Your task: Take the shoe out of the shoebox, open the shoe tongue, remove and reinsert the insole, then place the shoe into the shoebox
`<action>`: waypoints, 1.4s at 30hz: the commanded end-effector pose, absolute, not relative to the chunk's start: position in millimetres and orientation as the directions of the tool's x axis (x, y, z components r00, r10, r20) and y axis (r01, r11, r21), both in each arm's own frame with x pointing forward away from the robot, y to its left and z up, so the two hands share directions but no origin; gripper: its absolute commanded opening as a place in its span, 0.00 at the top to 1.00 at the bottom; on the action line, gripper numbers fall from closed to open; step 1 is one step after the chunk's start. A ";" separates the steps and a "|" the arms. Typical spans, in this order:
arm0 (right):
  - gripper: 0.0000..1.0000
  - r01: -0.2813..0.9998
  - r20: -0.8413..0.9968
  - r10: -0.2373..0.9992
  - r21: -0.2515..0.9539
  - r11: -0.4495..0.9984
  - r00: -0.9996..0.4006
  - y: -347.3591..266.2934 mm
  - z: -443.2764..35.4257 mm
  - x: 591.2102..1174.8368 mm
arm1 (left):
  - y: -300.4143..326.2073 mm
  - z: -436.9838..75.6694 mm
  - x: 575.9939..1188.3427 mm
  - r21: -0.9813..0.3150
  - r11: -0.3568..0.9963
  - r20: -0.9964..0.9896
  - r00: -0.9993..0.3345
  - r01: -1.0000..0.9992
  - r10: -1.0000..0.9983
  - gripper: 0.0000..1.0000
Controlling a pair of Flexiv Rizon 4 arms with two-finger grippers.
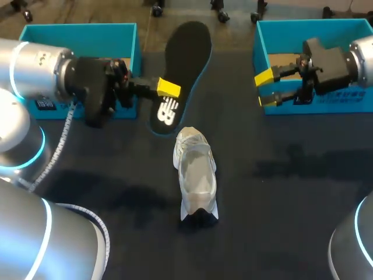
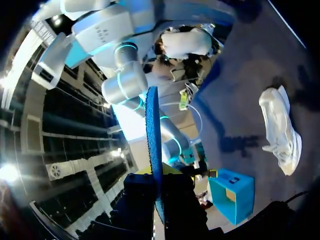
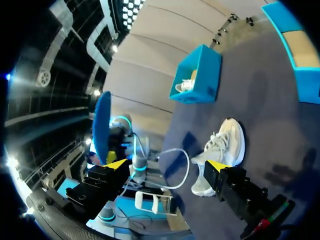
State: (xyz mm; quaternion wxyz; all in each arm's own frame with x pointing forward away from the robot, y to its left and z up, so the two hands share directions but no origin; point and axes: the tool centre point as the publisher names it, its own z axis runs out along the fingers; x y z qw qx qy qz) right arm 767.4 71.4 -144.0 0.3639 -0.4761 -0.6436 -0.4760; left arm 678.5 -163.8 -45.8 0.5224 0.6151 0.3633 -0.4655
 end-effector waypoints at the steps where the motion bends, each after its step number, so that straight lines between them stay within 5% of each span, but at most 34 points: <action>1: 0.00 0.959 0.930 0.247 0.283 -0.004 -0.274 75.0 -149.1 761.9 | -182.2 -70.5 681.7 0.316 -0.097 -0.949 0.314 0.944 -0.028 1.00; 21: 0.00 0.958 0.948 0.199 0.269 -0.096 -0.247 85.8 -140.5 770.2 | -194.3 -87.4 709.3 0.272 -0.005 -0.962 0.273 0.962 0.015 1.00; 42: 0.00 0.984 0.963 0.211 0.176 -0.018 -0.169 144.9 -144.3 791.9 | -215.4 -136.5 742.3 0.290 0.027 -0.957 0.290 0.957 0.028 1.00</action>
